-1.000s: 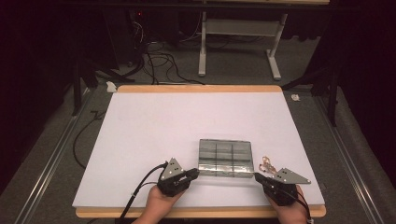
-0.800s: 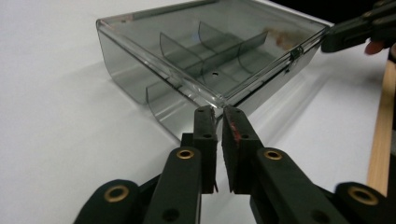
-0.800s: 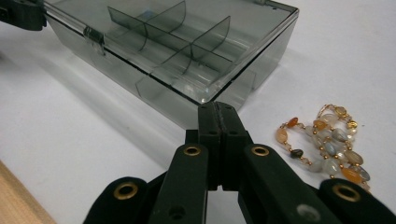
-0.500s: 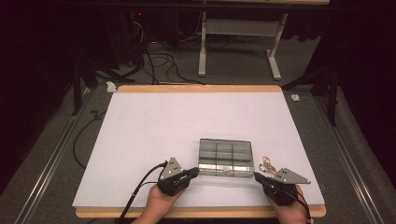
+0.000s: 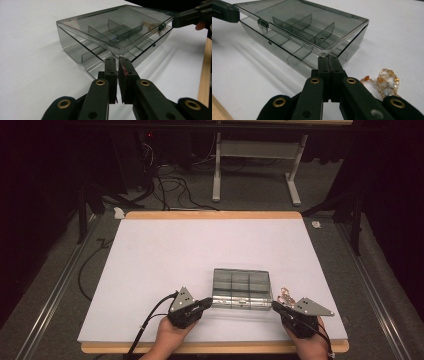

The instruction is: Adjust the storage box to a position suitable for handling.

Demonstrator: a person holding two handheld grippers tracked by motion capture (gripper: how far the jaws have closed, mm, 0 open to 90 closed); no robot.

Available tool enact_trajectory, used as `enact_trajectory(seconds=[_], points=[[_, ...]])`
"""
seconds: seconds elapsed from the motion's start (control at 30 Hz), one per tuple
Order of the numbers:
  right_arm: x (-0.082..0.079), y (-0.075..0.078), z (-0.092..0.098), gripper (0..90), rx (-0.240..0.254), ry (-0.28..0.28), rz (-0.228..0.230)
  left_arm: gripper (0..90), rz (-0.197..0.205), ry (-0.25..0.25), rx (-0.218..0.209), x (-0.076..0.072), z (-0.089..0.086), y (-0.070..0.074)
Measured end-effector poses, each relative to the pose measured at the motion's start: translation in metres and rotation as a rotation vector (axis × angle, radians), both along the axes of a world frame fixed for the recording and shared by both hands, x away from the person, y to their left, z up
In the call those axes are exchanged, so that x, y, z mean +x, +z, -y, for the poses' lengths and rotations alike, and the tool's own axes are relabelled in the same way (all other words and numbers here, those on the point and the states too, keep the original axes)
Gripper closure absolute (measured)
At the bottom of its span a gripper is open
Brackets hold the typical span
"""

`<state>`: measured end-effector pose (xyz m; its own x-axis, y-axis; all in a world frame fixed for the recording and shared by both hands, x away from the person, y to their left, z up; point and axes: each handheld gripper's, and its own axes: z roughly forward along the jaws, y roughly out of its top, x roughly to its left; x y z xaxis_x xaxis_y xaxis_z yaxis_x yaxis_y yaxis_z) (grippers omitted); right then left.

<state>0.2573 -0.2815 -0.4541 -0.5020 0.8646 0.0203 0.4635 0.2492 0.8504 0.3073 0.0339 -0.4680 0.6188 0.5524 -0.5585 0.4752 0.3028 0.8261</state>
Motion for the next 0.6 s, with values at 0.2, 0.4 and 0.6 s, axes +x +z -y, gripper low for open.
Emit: enact_trajectory(seconds=[0.2, 0.4, 0.6], points=[[0.004, 0.006, -0.001, 90.0, 0.01, -0.002, 0.025, 86.3, -0.036, 0.073, -0.116, 0.007, 0.009, 0.006], [0.008, 0.01, -0.004, 90.0, 0.018, -0.005, 0.04, 86.3, -0.013, 0.042, -0.07, 0.016, 0.011, 0.004], [0.012, 0.011, -0.003, 90.0, 0.04, -0.012, 0.045, 86.3, 0.003, -0.008, -0.016, 0.022, 0.013, 0.005]])
